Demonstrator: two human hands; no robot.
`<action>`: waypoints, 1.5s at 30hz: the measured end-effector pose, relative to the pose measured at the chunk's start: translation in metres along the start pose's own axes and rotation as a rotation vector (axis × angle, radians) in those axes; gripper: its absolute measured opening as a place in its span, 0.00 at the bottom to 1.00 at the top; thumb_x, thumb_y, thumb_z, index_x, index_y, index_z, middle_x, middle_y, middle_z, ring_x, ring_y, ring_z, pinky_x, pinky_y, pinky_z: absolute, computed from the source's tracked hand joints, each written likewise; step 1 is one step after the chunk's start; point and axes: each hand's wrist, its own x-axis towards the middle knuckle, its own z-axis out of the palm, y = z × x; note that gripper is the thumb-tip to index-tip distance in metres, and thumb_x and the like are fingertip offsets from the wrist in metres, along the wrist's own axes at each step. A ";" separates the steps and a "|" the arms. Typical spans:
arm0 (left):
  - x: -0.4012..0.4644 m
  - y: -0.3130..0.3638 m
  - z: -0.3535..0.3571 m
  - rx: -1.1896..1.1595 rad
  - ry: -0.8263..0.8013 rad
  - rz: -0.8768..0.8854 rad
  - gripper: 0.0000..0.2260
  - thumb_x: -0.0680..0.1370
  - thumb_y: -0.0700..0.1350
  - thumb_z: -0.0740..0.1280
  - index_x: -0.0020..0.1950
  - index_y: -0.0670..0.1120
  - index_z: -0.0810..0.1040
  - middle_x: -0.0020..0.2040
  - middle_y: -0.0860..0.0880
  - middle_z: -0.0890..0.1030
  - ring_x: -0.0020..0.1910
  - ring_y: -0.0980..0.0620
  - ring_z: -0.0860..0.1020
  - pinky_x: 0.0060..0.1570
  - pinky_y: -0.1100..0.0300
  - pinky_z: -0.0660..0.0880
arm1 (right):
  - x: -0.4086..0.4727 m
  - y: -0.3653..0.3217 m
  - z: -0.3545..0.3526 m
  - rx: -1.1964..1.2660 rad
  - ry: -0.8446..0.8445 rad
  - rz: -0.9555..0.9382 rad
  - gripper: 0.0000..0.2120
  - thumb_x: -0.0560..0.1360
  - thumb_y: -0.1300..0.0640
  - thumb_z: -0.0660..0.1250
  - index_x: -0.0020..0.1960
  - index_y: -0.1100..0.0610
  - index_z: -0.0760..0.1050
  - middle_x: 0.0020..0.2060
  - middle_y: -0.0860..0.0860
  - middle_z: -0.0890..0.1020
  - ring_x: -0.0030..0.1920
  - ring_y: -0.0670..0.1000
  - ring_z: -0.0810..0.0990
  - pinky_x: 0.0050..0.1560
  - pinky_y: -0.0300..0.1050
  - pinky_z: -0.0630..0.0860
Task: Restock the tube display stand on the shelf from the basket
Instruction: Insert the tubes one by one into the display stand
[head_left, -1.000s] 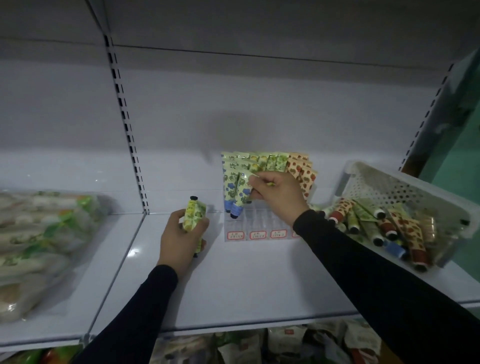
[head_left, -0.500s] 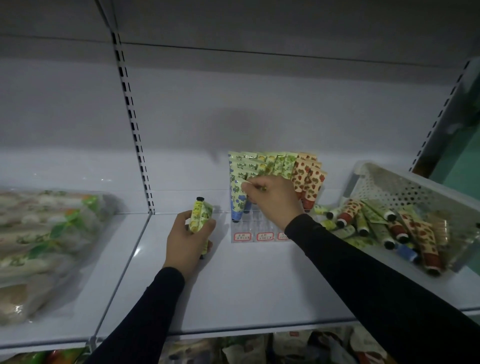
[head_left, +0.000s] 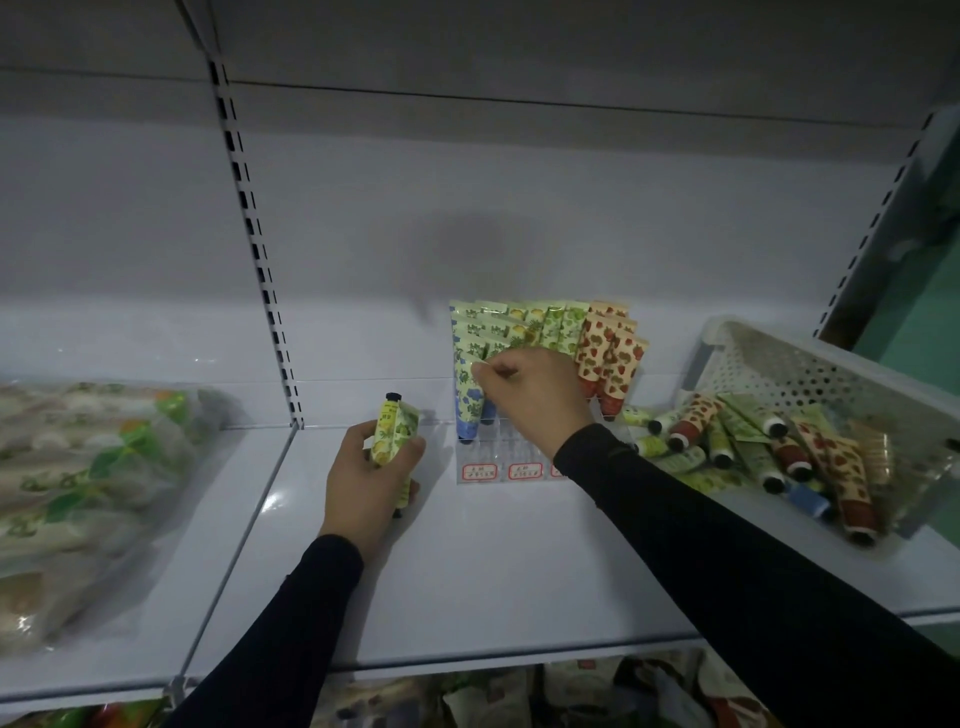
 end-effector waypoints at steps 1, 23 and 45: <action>0.000 0.000 0.000 0.002 0.001 -0.001 0.13 0.75 0.49 0.73 0.58 0.52 0.74 0.45 0.45 0.81 0.33 0.48 0.79 0.29 0.61 0.75 | 0.001 0.000 0.000 -0.005 -0.003 0.000 0.15 0.77 0.55 0.68 0.32 0.52 0.76 0.24 0.42 0.73 0.26 0.40 0.70 0.33 0.25 0.65; -0.002 0.001 0.001 -0.002 0.007 0.005 0.11 0.75 0.48 0.73 0.55 0.52 0.75 0.46 0.44 0.81 0.36 0.47 0.79 0.27 0.64 0.74 | 0.011 0.004 0.007 0.043 0.001 0.032 0.23 0.75 0.55 0.71 0.27 0.64 0.68 0.25 0.61 0.71 0.27 0.50 0.65 0.34 0.41 0.67; -0.002 0.000 0.000 -0.003 0.000 -0.007 0.13 0.75 0.48 0.73 0.58 0.52 0.75 0.46 0.44 0.81 0.36 0.47 0.80 0.28 0.62 0.75 | 0.009 0.003 0.012 0.003 0.001 0.014 0.26 0.75 0.54 0.70 0.24 0.56 0.61 0.22 0.52 0.63 0.27 0.49 0.61 0.32 0.43 0.62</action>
